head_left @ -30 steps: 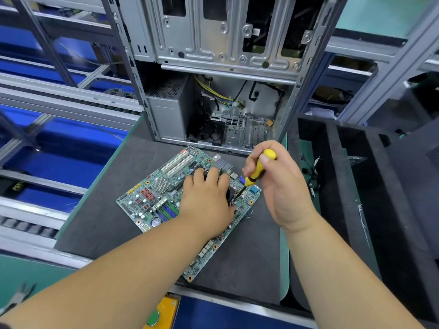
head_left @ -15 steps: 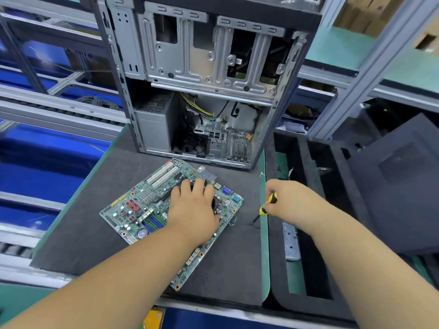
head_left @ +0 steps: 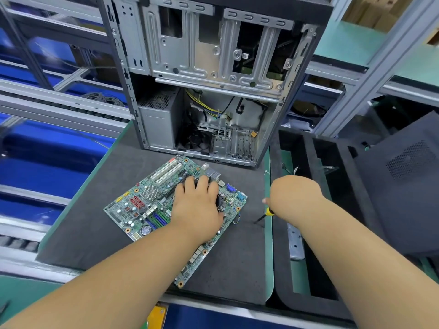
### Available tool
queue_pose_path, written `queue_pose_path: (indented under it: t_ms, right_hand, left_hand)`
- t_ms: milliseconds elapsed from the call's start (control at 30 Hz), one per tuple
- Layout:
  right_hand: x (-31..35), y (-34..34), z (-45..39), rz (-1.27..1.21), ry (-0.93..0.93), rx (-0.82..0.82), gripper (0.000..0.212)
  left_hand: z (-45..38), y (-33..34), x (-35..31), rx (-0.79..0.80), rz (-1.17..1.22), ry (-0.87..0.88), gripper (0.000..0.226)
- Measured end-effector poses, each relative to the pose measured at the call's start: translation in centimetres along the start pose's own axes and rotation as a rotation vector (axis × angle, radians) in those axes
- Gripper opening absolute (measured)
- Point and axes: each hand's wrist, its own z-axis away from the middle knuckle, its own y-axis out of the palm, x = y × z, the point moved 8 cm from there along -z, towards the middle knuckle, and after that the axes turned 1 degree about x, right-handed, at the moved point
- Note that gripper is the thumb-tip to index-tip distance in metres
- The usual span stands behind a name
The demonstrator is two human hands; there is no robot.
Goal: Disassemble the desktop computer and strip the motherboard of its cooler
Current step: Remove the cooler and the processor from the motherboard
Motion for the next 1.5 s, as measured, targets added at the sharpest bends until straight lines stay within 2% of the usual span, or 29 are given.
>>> queue_pose_path:
  t_ms: [100, 167, 333, 500, 567, 700, 767, 900, 1167, 1267, 1400, 1500]
  right_hand:
    - [-0.1, 0.5, 0.1, -0.097, -0.023, 0.059, 0.048]
    - [0.2, 0.9, 0.4, -0.182, -0.086, 0.075, 0.039]
    - [0.0, 0.7, 0.6, -0.274, -0.143, -0.028, 0.015]
    - [-0.9, 0.3, 0.0, -0.365, -0.058, -0.101, 0.027]
    - [-1.4, -0.7, 0.6, -0.420, -0.053, -0.173, 0.026]
    - [-2.3, -5.1, 3.7, -0.649, -0.108, -0.481, 0.019]
    - [-1.5, -6.4, 4.8, -0.736, -0.159, -0.485, 0.019]
    - [1.8, -6.5, 5.1, -0.639, -0.263, -0.406, 0.016]
    - [3.0, -6.1, 4.4, -0.581, -0.249, -0.355, 0.013]
    - [3.8, -6.8, 4.6, -0.535, -0.306, -0.310, 0.011]
    - [6.0, -8.5, 5.2, -0.441, -0.456, -0.279, 0.022]
    - [6.7, -9.6, 4.7, -0.370, -0.466, -0.291, 0.029]
  left_hand:
    - [0.1, 0.0, 0.0, -0.007, 0.004, -0.002, 0.061]
    - [0.0, 0.0, 0.0, -0.011, 0.004, -0.002, 0.060]
    - [0.0, -0.1, 0.0, -0.015, 0.002, 0.004, 0.060]
    - [0.0, -0.1, 0.0, -0.016, 0.001, 0.003, 0.059]
    - [0.0, 0.0, 0.0, -0.014, 0.001, 0.004, 0.059]
    - [0.0, 0.0, 0.1, -0.019, -0.003, 0.004, 0.058]
    - [0.0, 0.0, 0.1, -0.016, -0.001, 0.003, 0.058]
    - [0.0, 0.0, 0.0, -0.005, -0.006, 0.003, 0.063]
    - [0.2, -0.2, 0.0, -0.018, -0.009, 0.015, 0.065]
    - [0.1, -0.3, 0.0, -0.023, -0.010, 0.013, 0.064]
    - [0.2, -0.4, -0.1, -0.017, -0.017, 0.016, 0.062]
    - [0.1, -0.2, 0.0, 0.004, -0.014, 0.009, 0.063]
